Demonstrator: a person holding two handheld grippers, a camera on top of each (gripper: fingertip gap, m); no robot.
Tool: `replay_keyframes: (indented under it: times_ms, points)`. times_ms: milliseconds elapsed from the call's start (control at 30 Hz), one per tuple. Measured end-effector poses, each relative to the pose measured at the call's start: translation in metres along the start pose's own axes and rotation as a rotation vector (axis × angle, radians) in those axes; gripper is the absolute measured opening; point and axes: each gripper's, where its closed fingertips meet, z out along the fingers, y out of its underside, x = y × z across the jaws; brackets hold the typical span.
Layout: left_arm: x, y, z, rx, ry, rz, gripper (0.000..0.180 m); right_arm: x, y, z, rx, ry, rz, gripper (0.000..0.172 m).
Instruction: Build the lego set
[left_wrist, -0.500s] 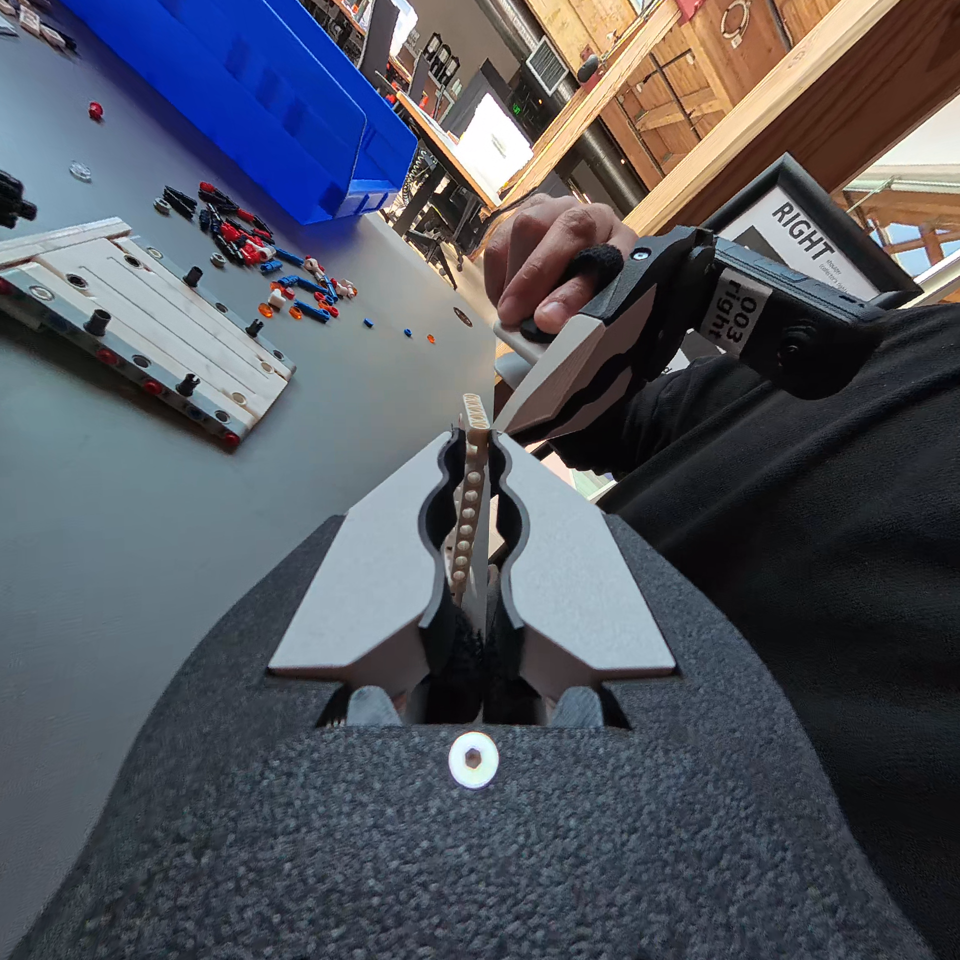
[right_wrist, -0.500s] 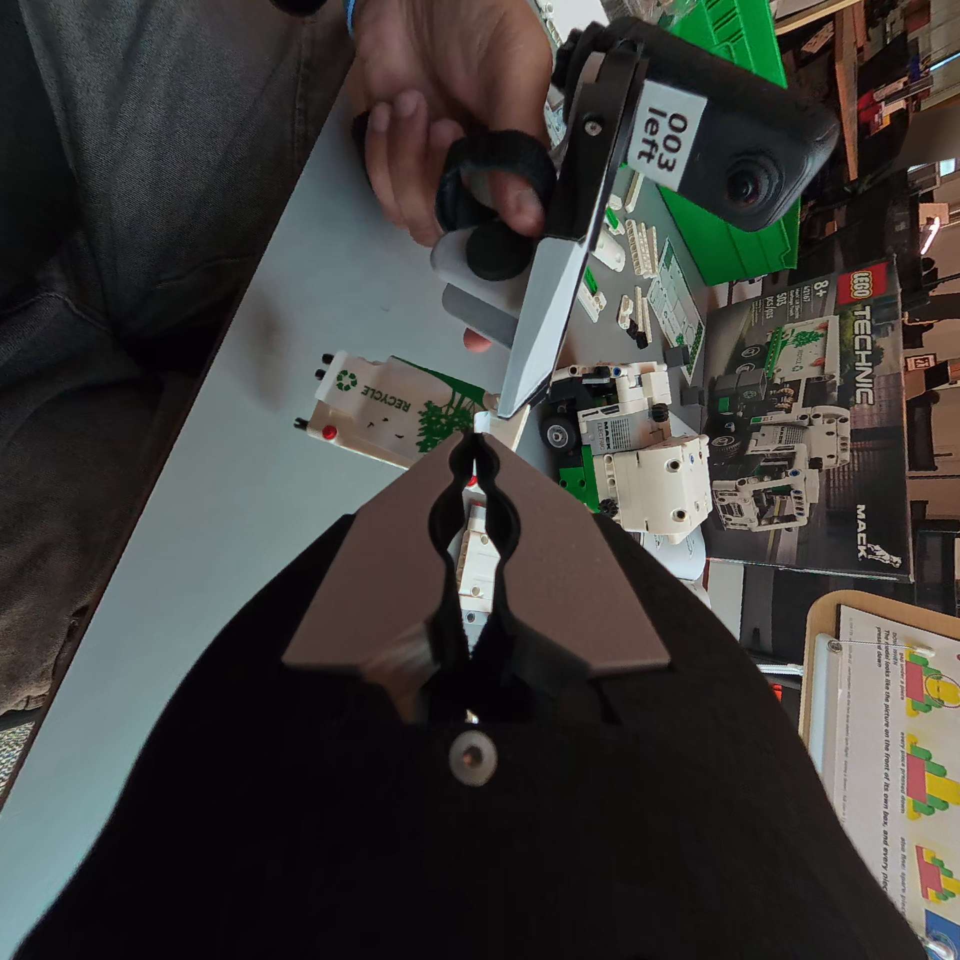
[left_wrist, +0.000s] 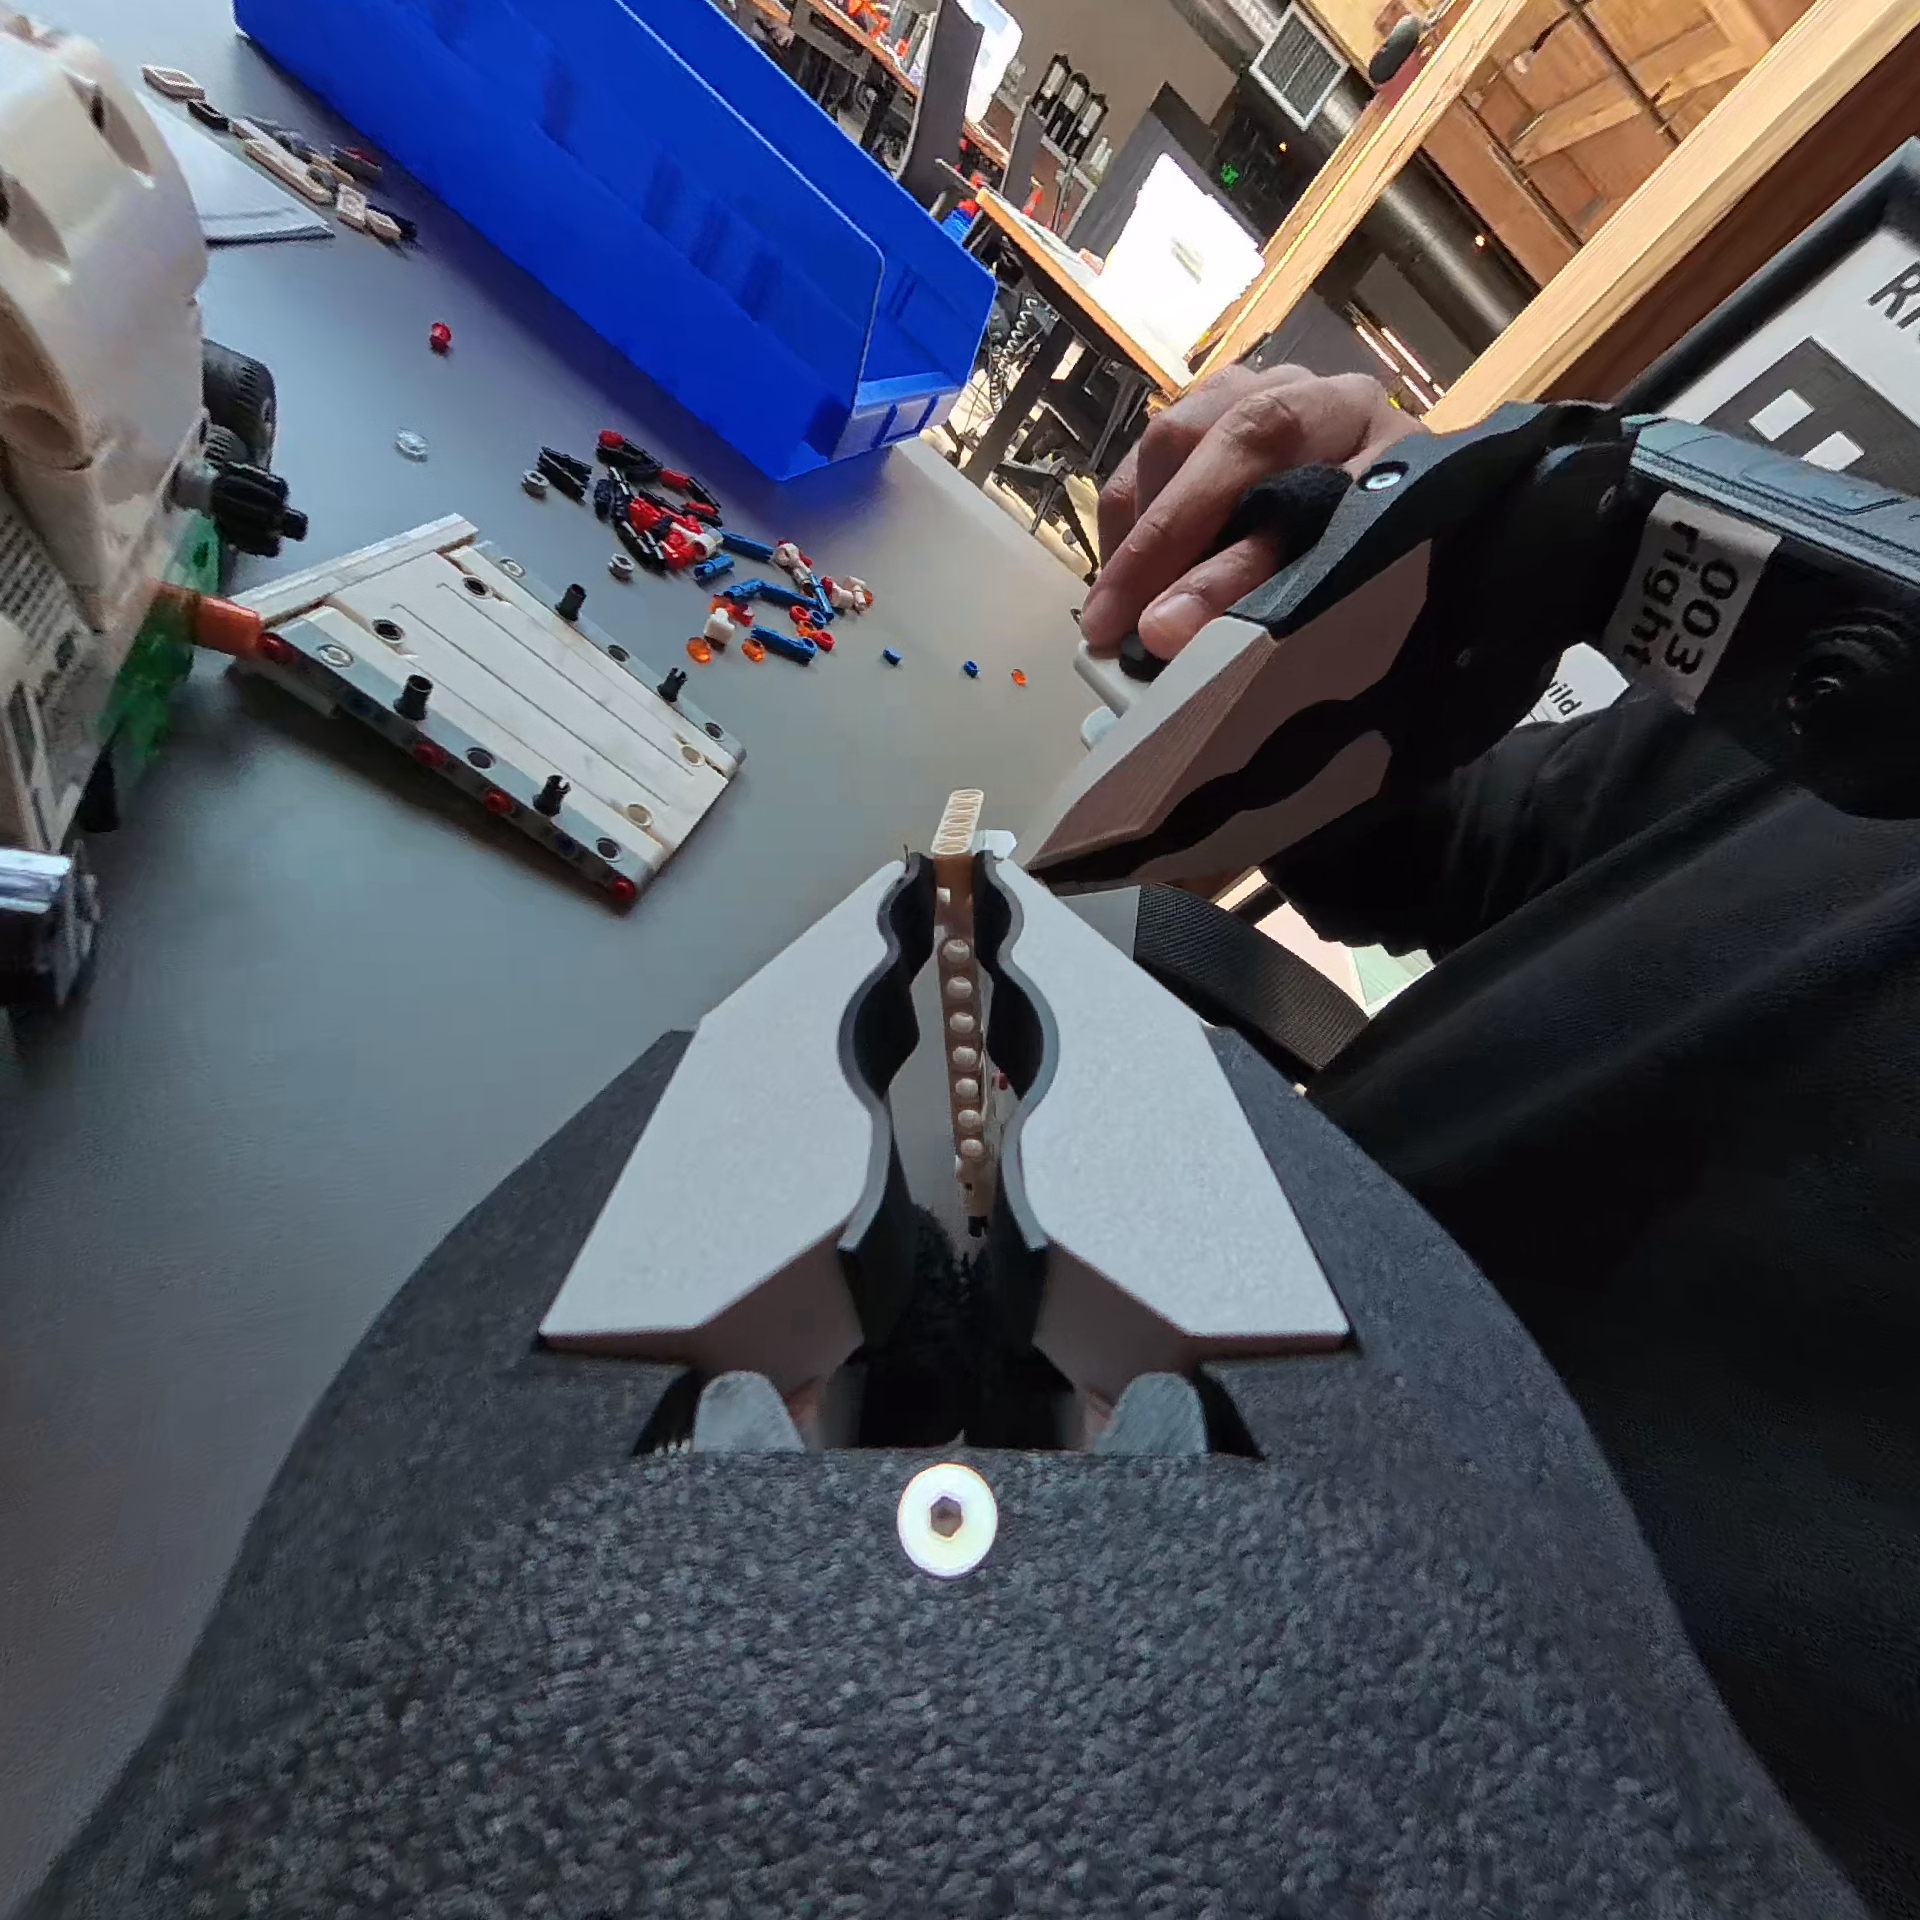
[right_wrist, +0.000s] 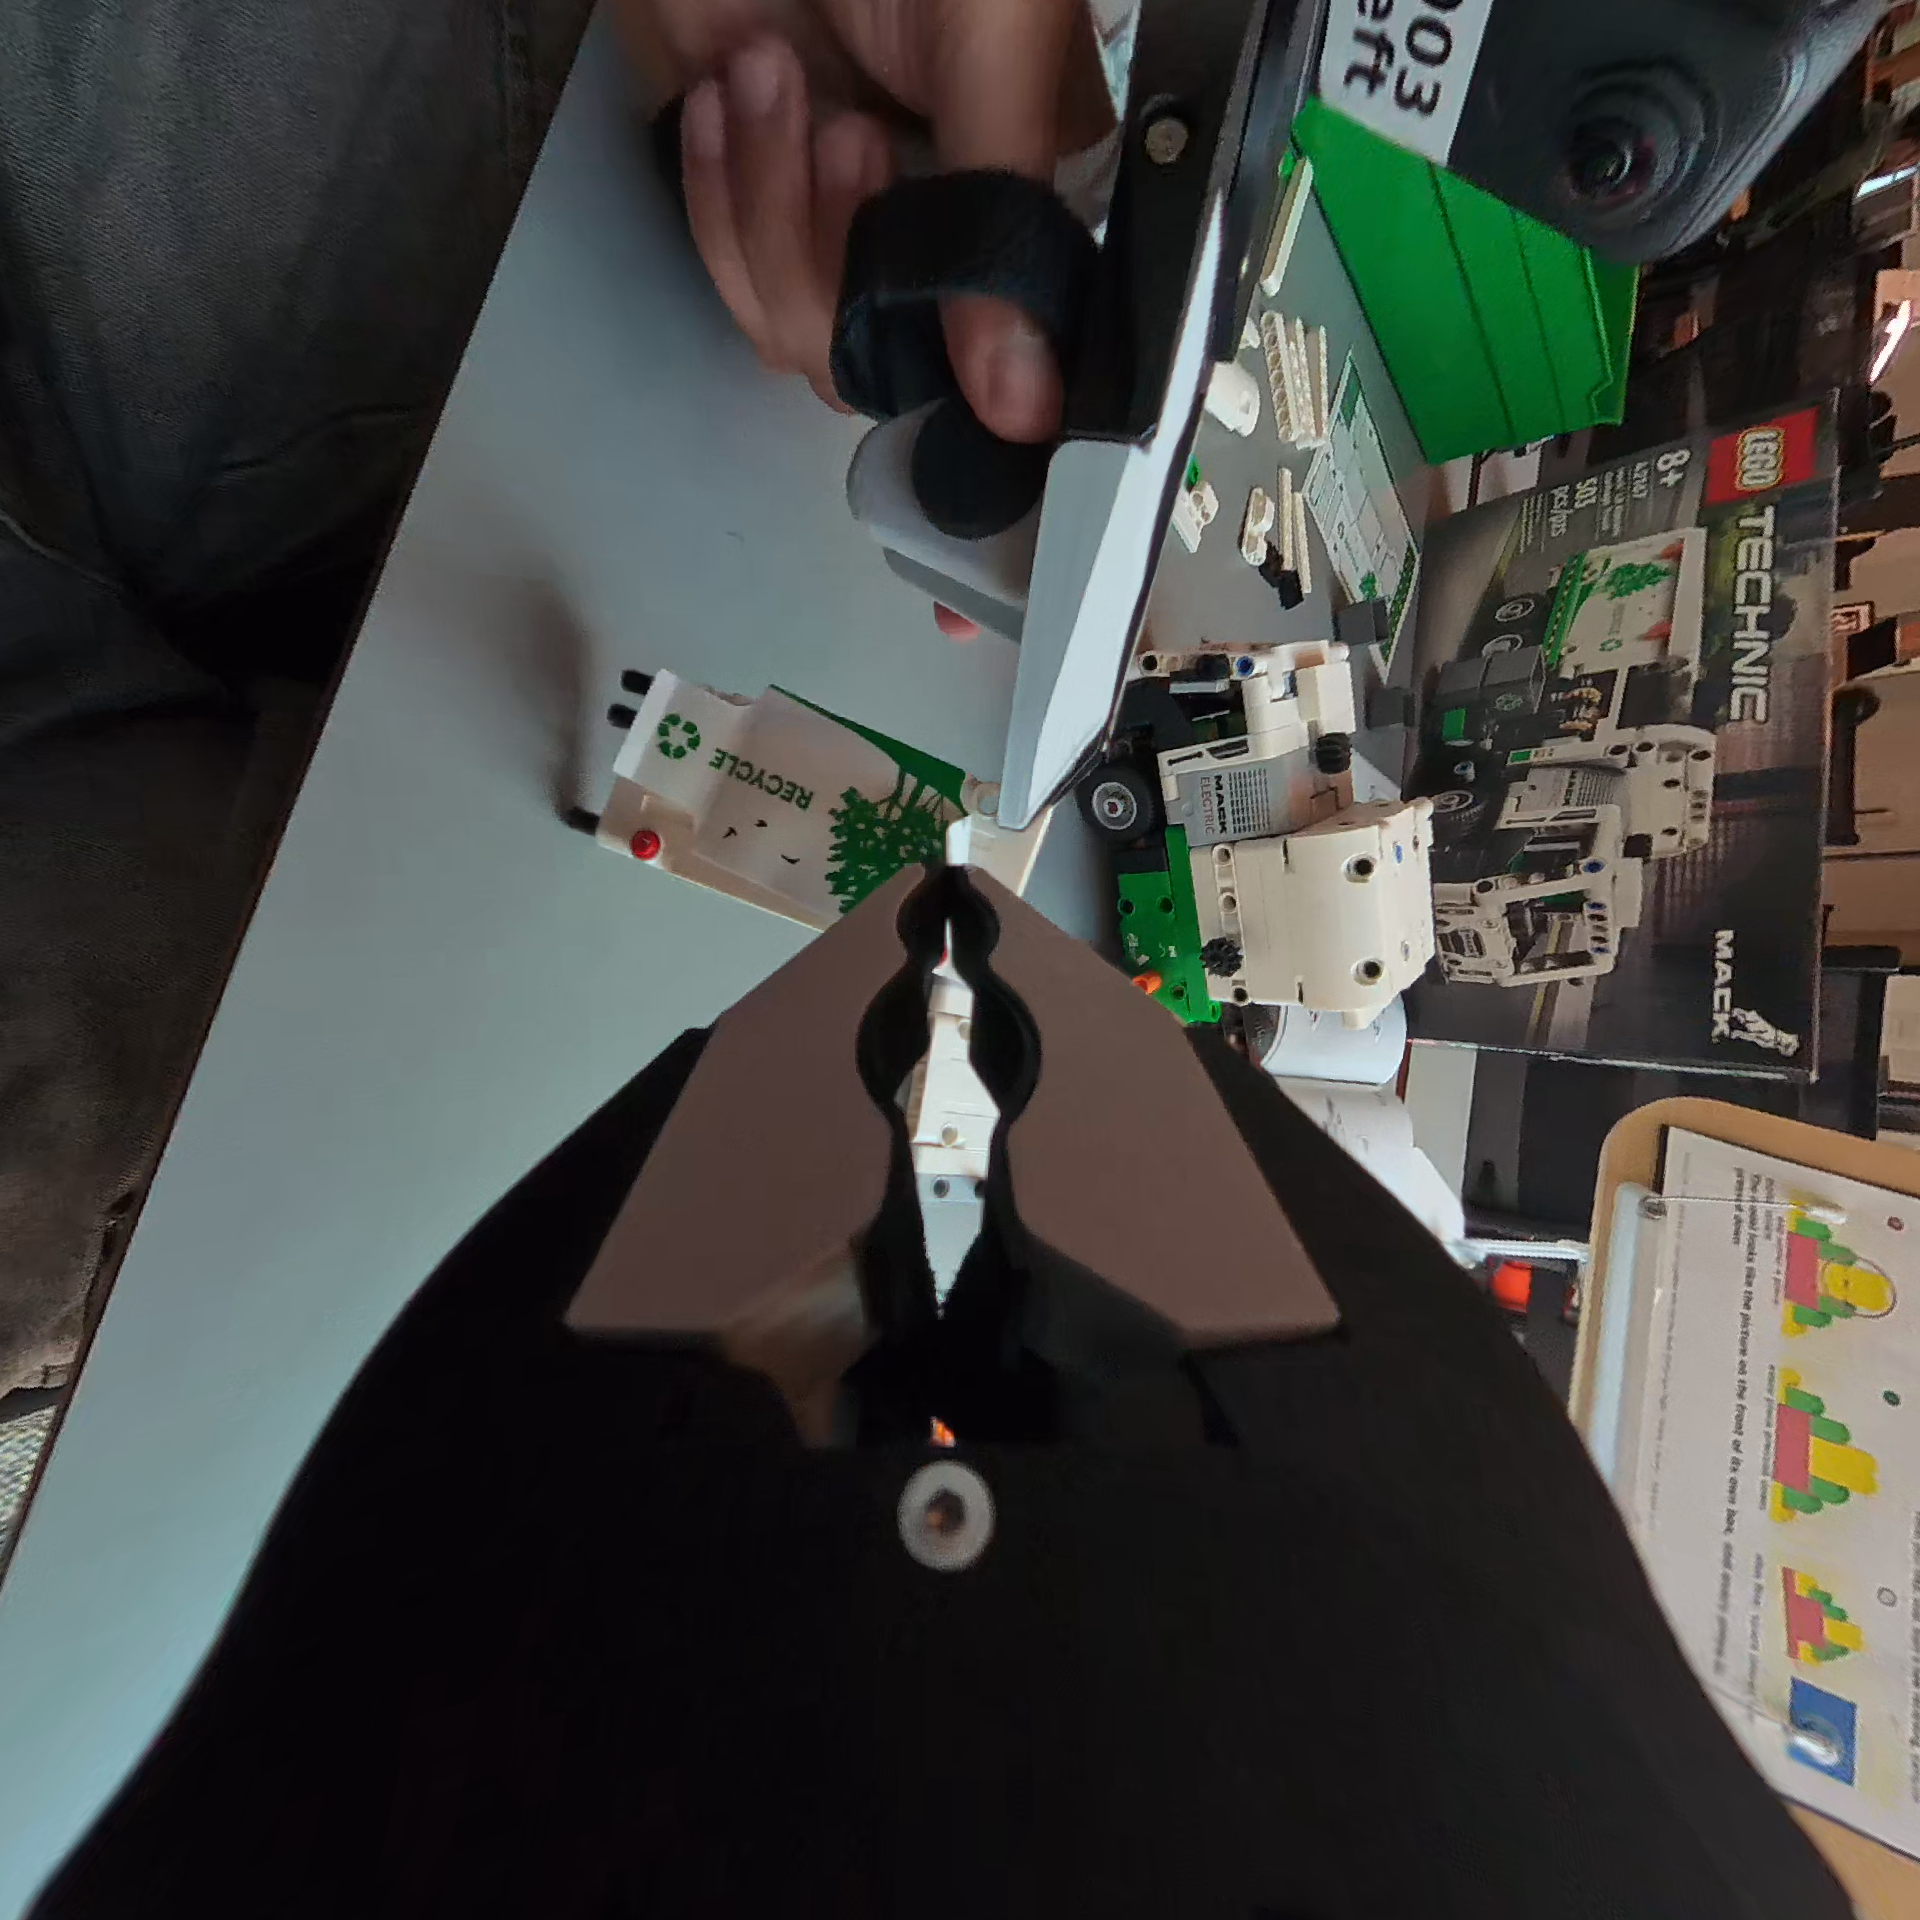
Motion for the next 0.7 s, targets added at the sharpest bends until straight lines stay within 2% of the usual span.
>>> replay_keyframes:
  times_ms: [33,333,700]
  points:
    - [-0.002,0.0,0.0,0.004,-0.008,-0.002,0.006,0.0,0.001,0.001,-0.008,0.0,0.013,0.0]
    - [-0.014,0.0,0.0,0.008,-0.068,0.0,0.006,-0.007,0.002,0.006,-0.042,0.003,0.105,0.0]
    - [-0.026,0.003,0.003,-0.012,-0.122,-0.036,0.006,-0.02,0.0,0.008,-0.121,0.029,0.125,0.0]
